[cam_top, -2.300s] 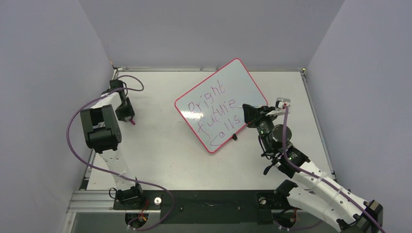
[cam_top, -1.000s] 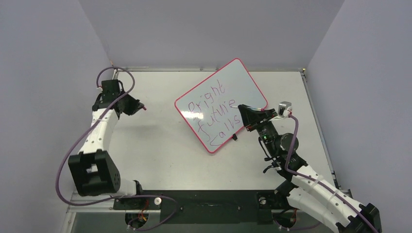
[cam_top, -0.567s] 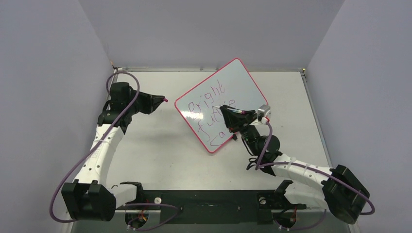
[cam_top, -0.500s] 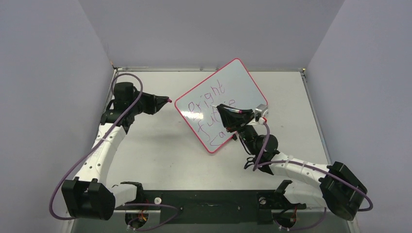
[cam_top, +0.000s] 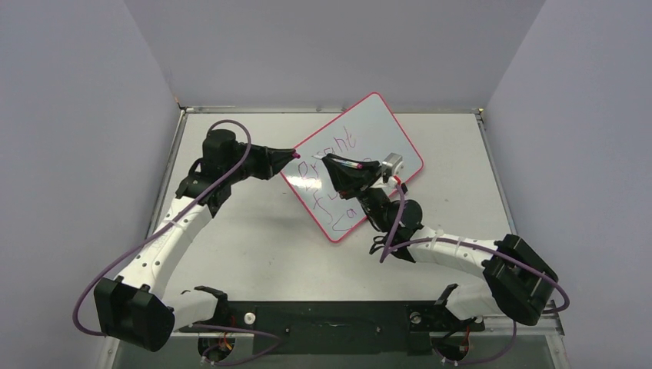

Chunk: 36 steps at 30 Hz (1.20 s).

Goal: Write a sentence on the whiteboard
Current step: Close the whiteboard marker at the center of the board.

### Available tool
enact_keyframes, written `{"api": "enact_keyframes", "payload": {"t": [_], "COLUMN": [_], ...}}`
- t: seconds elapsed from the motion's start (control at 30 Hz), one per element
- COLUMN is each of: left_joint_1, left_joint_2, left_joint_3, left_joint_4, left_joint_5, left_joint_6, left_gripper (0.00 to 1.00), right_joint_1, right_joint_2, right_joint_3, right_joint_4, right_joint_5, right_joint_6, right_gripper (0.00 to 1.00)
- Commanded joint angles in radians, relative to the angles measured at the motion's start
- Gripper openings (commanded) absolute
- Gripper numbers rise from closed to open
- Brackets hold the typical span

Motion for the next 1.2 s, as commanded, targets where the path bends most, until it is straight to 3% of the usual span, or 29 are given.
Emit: {"api": "enact_keyframes", "payload": {"t": [0.0,1.17], "left_joint_1": [-0.025,-0.03], "left_joint_2": [-0.014,-0.022], "left_joint_3": [0.003,-0.055], "left_joint_4": [0.102,0.179], "left_joint_5": [-0.001,0.023], "left_joint_6": [-0.067,-0.097], "left_gripper": [0.0,0.0], "right_joint_1": [0.018,0.084], "right_joint_2": [0.028,0.141], "right_joint_3": [0.049,0.126], "right_joint_4": [0.055,-0.01], "right_joint_5": [-0.013,0.139], "right_joint_6": [-0.03,-0.102], "right_gripper": [0.0,0.0]}}
